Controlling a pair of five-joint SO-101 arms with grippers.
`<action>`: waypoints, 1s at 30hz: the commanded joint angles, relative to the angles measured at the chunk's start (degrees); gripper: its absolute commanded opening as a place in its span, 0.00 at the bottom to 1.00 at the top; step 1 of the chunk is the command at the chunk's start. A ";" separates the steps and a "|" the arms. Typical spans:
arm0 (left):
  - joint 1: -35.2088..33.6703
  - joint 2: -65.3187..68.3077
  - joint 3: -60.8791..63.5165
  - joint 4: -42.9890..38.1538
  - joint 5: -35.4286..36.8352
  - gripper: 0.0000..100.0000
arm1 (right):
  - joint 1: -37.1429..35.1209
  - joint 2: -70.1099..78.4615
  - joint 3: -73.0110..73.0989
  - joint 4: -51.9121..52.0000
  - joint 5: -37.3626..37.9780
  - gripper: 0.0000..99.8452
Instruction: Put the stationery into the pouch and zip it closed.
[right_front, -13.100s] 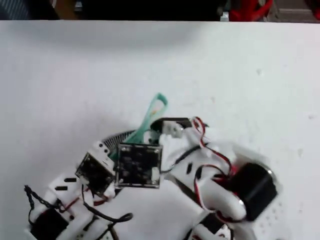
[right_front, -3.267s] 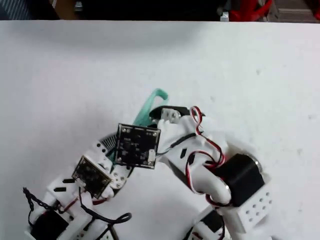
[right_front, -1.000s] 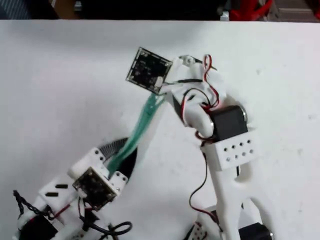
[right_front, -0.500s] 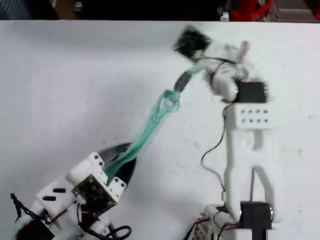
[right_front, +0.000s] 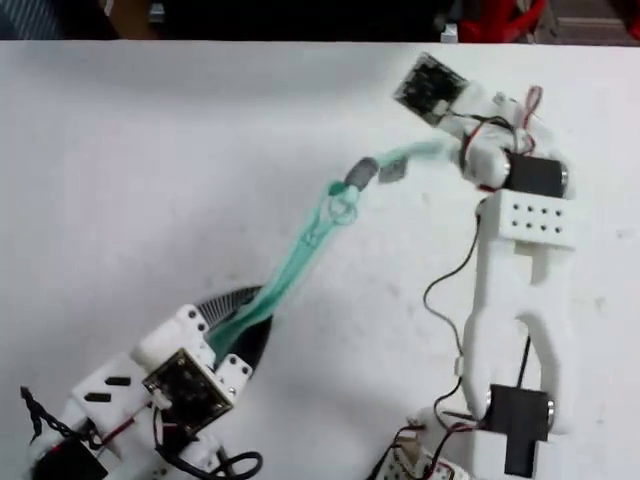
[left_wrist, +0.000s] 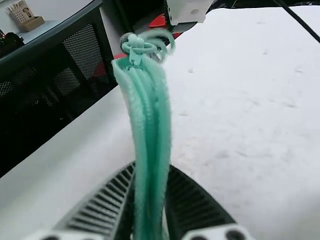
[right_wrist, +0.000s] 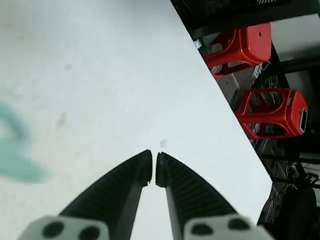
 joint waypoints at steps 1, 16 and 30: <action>0.48 0.04 -2.46 -0.88 -0.35 0.02 | 1.80 -1.10 -0.70 -0.66 -0.62 0.02; 0.40 0.13 0.79 -4.13 1.49 0.02 | -31.52 -48.84 -1.05 31.78 -11.52 0.13; 0.40 0.13 1.32 -4.22 1.67 0.02 | -41.98 -39.96 -1.49 37.58 -15.30 0.20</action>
